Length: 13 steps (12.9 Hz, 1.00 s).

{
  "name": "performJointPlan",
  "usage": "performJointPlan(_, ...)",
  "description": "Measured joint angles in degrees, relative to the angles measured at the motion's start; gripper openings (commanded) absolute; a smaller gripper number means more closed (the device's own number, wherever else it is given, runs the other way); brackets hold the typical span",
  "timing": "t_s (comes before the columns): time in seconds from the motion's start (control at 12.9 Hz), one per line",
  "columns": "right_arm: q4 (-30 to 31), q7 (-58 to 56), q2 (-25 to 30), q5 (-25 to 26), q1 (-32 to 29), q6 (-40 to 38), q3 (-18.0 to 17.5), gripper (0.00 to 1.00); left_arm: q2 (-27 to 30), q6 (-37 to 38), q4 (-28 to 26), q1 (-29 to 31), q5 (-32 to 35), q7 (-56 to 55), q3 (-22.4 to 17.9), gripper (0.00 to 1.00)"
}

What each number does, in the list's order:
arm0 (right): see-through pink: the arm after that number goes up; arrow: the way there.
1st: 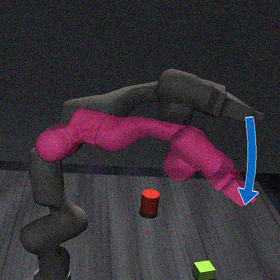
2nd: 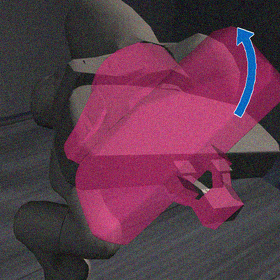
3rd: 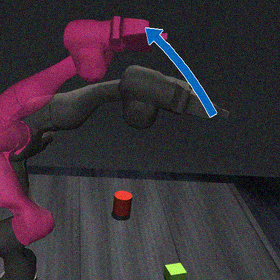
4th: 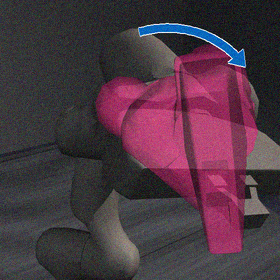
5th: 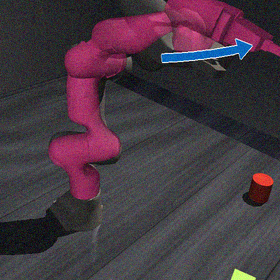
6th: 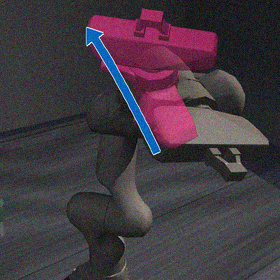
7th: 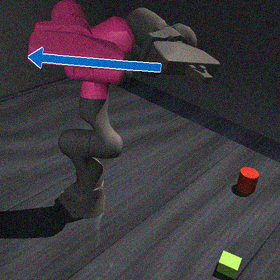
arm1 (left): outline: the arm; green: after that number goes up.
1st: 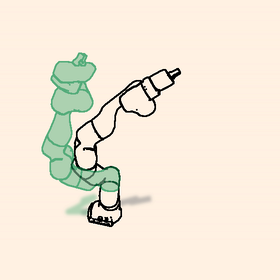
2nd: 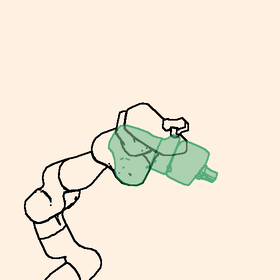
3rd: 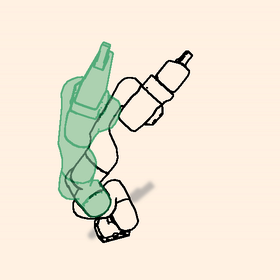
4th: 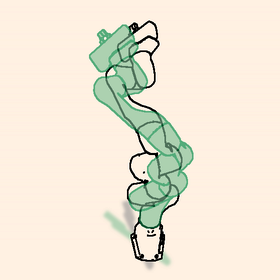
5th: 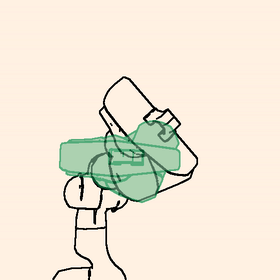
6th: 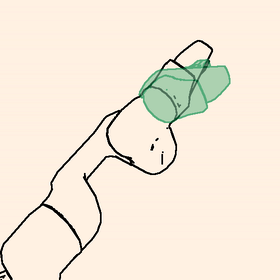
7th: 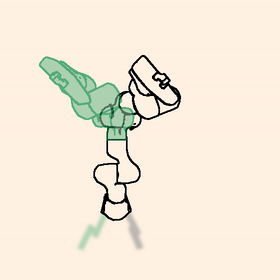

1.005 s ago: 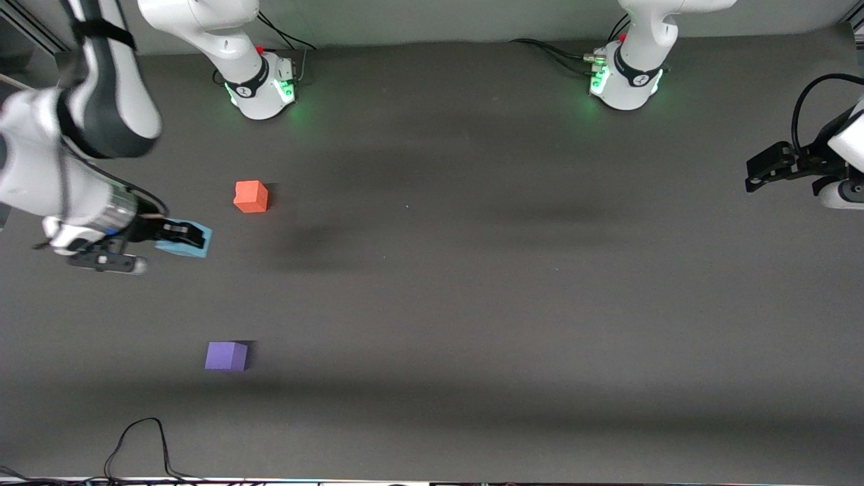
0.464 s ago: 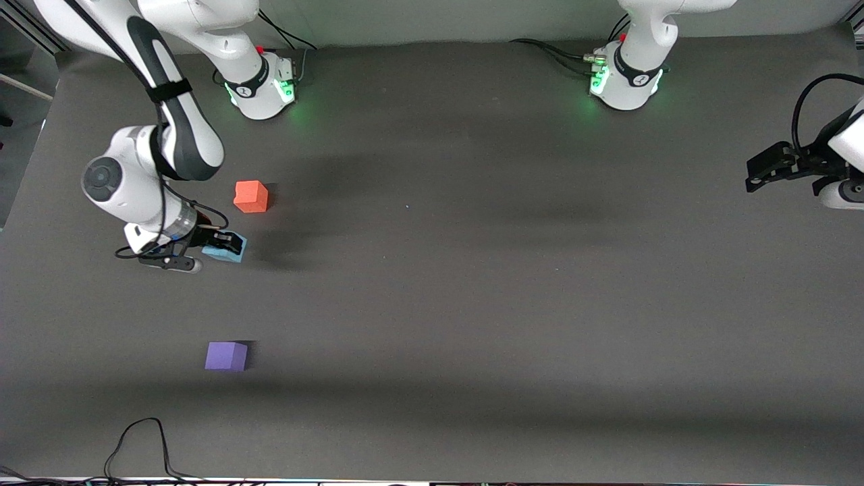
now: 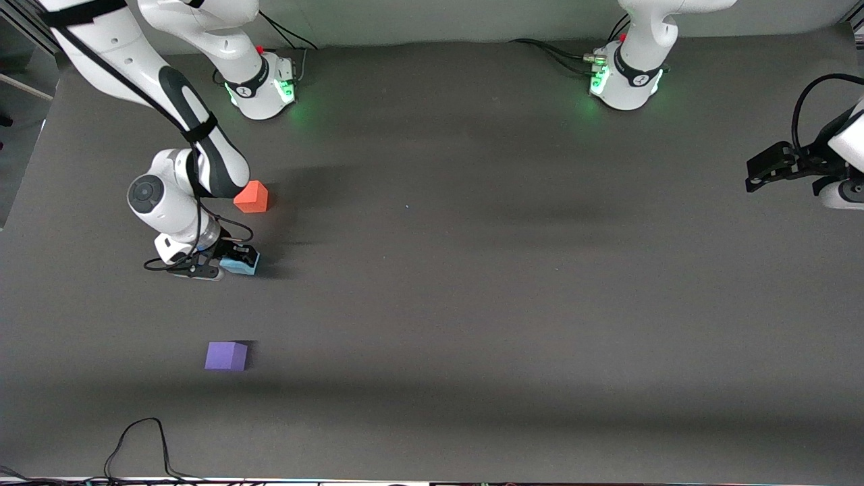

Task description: Place blue block between orange and purple blocks

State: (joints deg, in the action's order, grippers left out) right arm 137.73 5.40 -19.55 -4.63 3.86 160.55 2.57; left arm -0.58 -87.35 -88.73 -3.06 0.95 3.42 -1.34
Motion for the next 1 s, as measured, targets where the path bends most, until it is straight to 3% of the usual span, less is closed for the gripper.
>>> performJointPlan(0.08,-0.05,-0.39,0.06,0.02,0.0,0.0,0.0,0.31,0.0,0.0,0.0,0.0,0.0,0.0,-0.04,1.0)
performJointPlan(0.15,-0.08,-1.06,0.03,0.03,0.0,0.0,0.0,0.87,-0.01,0.0,0.0,0.01,0.0,0.0,-0.05,1.0)
performJointPlan(0.23,-0.14,-1.99,0.02,0.03,-0.01,0.0,0.0,1.0,-0.01,0.0,0.0,0.01,0.0,0.0,-0.06,1.0)
performJointPlan(0.54,-2.2,-5.77,1.71,0.04,-0.98,-3.78,0.12,1.0,-0.01,0.0,0.0,0.0,0.0,0.0,-0.05,1.0)
performJointPlan(1.0,-19.43,-6.58,17.54,0.04,-1.89,-44.0,0.33,1.0,-0.01,0.0,0.0,-0.01,-0.03,0.0,-0.01,1.0)
